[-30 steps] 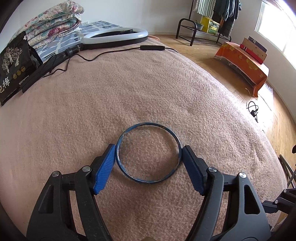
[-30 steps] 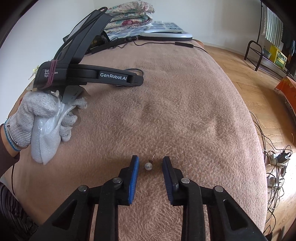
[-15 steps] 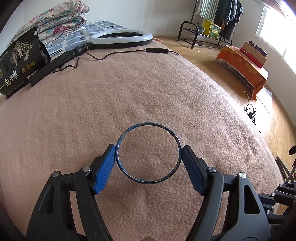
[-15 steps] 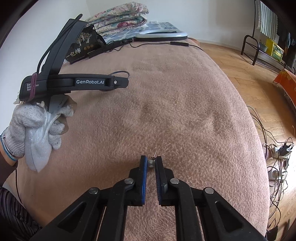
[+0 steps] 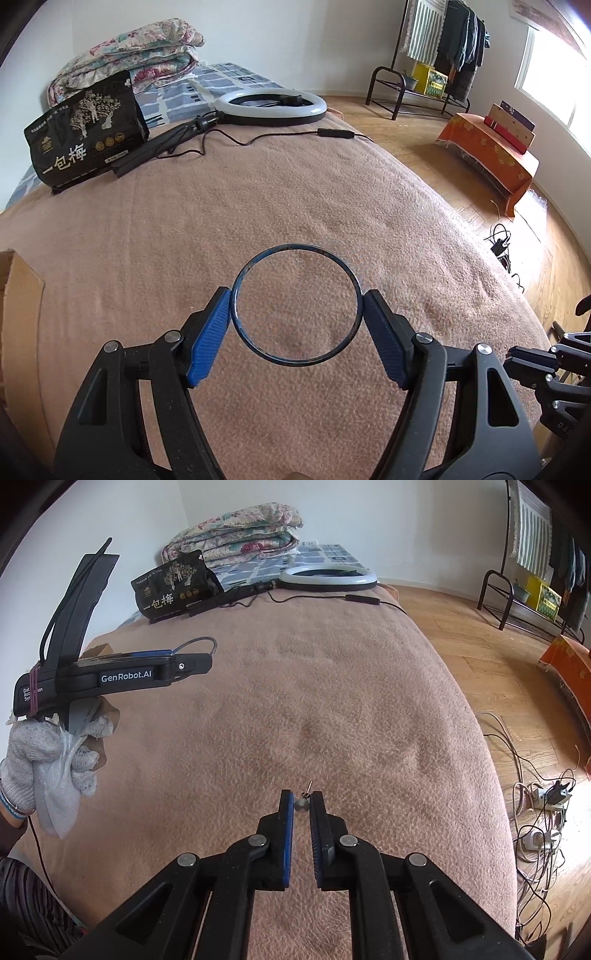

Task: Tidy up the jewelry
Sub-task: 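Carry the bangle with the left tool while the right tool carries the pearl to the tray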

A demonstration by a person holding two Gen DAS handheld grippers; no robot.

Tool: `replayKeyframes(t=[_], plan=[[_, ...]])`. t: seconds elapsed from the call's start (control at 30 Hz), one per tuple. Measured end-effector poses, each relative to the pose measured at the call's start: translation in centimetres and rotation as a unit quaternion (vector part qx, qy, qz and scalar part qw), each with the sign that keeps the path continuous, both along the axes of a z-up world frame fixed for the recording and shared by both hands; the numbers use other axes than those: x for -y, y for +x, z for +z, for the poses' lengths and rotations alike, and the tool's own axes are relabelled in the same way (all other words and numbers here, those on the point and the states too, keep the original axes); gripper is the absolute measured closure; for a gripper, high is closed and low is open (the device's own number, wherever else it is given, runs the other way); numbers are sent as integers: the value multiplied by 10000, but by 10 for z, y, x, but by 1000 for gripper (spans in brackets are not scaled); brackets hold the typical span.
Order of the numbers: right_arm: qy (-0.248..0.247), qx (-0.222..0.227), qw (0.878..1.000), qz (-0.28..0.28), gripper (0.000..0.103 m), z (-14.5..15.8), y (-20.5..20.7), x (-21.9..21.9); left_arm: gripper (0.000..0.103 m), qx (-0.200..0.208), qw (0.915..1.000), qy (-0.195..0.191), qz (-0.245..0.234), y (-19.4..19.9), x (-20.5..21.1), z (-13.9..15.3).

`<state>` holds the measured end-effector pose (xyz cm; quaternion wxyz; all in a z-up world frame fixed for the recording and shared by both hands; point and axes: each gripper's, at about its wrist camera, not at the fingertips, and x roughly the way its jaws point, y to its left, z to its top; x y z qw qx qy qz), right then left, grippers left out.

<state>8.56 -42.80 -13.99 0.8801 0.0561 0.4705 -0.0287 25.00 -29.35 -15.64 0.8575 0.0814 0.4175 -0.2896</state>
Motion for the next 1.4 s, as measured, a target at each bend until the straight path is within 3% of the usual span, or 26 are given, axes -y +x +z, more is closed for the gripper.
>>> replayKeyframes(t=[0.57,0.97,1.4], plan=[[-210,428,9982,364,97,50,9,-54,29,510,9976,-226,401,-32,-81,57],[-105,633,9955,693,97,72,22,-96,29,637,9942,-356,785,-55,-141,76],[-115,700,9906,1167,97,80,60,-155,29,1024,9857,-165,1325,-64,-220,93]])
